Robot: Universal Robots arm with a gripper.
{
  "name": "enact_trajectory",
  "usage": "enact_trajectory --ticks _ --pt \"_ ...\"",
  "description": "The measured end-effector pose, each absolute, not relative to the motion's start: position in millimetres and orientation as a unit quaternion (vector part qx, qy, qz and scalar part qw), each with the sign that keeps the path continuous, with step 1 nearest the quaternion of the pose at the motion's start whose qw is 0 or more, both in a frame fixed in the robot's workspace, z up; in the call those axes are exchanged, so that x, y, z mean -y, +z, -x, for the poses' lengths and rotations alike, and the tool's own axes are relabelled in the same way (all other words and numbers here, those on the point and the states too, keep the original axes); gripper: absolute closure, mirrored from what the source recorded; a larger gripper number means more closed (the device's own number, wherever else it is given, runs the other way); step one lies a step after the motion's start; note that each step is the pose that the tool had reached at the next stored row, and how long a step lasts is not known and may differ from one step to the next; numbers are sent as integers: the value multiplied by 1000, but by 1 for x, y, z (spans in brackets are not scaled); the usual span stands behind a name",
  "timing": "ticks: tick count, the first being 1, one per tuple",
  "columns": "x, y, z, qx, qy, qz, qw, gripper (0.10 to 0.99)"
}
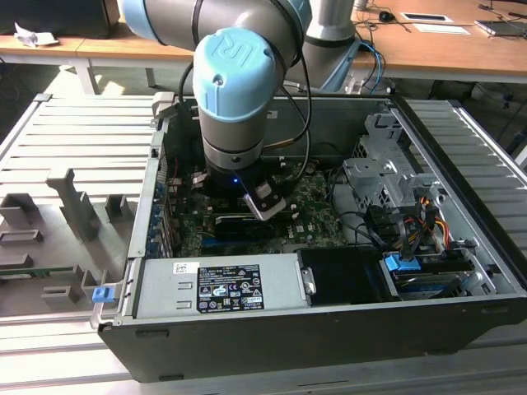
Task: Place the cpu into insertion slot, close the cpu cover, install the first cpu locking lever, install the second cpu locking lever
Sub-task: 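Install the second cpu locking lever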
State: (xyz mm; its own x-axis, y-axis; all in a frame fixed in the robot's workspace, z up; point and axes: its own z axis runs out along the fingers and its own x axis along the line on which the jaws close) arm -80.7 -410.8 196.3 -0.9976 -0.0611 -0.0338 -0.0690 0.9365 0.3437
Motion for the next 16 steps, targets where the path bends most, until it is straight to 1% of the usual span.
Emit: enact_trajectory --ticks 7,16 --pt "411 190 81 -980 197 33 12 980" --pt "411 200 81 -980 197 33 12 980"
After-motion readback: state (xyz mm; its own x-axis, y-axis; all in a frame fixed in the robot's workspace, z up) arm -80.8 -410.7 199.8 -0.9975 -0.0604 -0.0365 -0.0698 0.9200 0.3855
